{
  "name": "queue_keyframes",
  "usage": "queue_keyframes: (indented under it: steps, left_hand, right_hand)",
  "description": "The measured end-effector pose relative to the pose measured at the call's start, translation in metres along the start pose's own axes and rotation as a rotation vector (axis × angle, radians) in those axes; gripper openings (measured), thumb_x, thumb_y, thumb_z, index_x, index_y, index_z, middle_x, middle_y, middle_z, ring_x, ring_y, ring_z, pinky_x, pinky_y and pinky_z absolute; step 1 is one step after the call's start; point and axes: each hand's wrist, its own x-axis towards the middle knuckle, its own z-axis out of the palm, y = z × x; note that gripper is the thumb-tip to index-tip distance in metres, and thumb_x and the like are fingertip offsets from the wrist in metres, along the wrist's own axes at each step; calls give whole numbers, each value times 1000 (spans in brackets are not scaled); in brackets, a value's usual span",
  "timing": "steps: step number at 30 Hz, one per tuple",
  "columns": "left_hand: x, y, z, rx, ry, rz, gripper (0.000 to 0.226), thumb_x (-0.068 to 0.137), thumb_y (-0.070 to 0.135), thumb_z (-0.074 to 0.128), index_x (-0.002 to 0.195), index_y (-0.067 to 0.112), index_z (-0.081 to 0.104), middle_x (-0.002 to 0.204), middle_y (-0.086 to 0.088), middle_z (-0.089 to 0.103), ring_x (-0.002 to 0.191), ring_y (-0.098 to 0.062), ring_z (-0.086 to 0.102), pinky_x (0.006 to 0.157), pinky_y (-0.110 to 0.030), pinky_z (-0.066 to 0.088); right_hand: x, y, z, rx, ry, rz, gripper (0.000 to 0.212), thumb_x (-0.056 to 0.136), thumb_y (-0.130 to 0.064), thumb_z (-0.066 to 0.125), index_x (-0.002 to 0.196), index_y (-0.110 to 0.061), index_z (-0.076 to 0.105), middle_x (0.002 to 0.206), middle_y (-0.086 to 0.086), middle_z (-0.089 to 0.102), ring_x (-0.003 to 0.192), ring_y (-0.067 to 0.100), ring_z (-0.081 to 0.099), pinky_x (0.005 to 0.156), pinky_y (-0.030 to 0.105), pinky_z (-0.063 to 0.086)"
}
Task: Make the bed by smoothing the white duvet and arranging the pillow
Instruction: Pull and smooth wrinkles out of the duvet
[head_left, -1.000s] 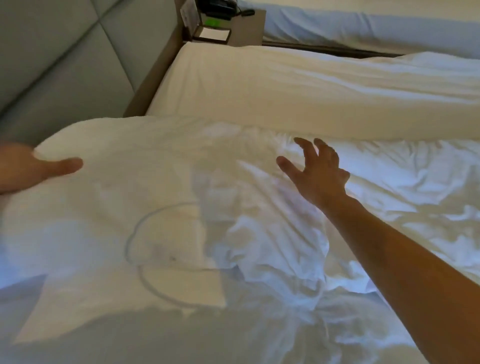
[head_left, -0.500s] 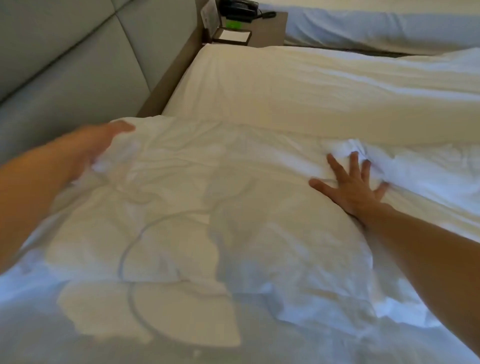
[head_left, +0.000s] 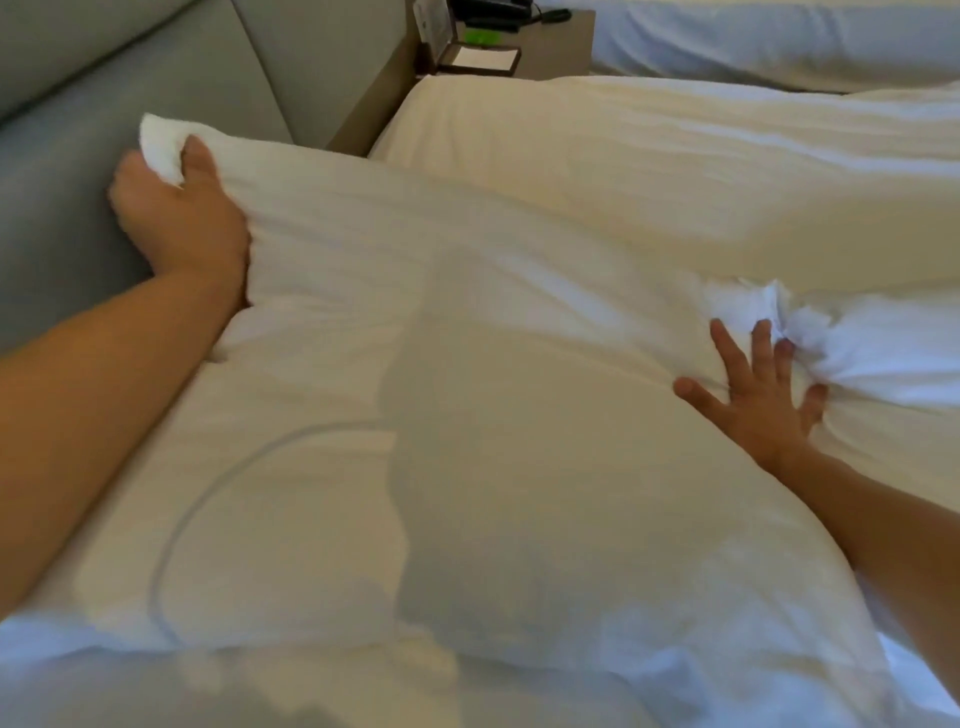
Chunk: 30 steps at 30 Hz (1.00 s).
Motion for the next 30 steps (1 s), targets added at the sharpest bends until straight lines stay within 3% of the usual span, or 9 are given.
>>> queue_keyframes:
  steps: [3,8,11,14,17,21,24,27,30]
  left_hand:
    - [-14,-13,1,214,-172,64,52,100,50,53,132,9,53,133,-14,61,123,-27,57,105,-34,42]
    - [-40,1,-15,589,-647,-135,96,99,56,55,165,19,-3,166,-14,28,147,-38,36,118,-43,29]
    - [-32,-14,-75,891,-738,-30,97,94,71,48,162,9,17,160,-22,38,138,-48,44,110,-52,38]
    - [-39,-49,-152,962,-712,-58,105,76,93,45,140,10,52,127,-27,64,105,-49,62,89,-54,52]
    - [-59,-58,-210,976,-755,-162,84,88,83,38,91,1,60,85,-26,64,83,-45,64,74,-51,52]
    - [-37,-124,-245,859,-690,-537,134,35,114,35,102,4,68,105,-31,68,97,-41,67,91,-47,53]
    - [-66,-75,-256,572,-745,-689,97,55,97,63,109,17,75,98,-10,79,96,-34,73,92,-47,54]
    - [-105,-13,-252,435,-843,-763,45,87,70,61,102,29,71,94,14,78,95,-15,68,83,-35,49]
    - [-111,1,-259,323,-815,-780,46,83,68,67,106,28,72,109,8,77,100,-18,68,94,-37,50]
  right_hand:
    - [1,-1,-1,-13,-4,20,97,50,-114,6,136,-80,-23,173,-11,-24,160,18,-21,120,71,-11]
    - [-3,-16,-13,-74,-87,39,97,53,-112,7,139,-79,-22,174,-8,-17,161,25,-16,120,74,-3]
    - [-24,-30,-47,-29,-200,5,102,49,-112,1,146,-79,-4,177,-6,-8,161,33,-13,121,73,-1]
    - [-111,-54,-73,183,-267,-119,70,87,-92,27,148,-74,-2,176,-8,-7,162,30,-11,126,65,-4]
    - [-212,-75,-63,197,-321,-18,96,62,-107,21,148,-75,-7,173,-16,-18,160,25,-19,120,70,-4]
    - [-222,-42,-17,110,-176,11,102,58,-111,11,148,-73,-16,173,-10,-25,159,25,-24,119,76,-5]
    - [-212,-25,1,176,-137,-9,98,61,-110,12,149,-74,-13,173,-11,-23,159,20,-25,120,73,-9]
    - [-216,-20,4,204,-122,-28,92,62,-109,13,144,-77,-14,174,-13,-19,160,19,-22,121,70,-9]
    - [-215,-18,2,222,-164,-18,94,61,-110,13,145,-76,-12,174,-14,-20,160,17,-22,121,67,-12]
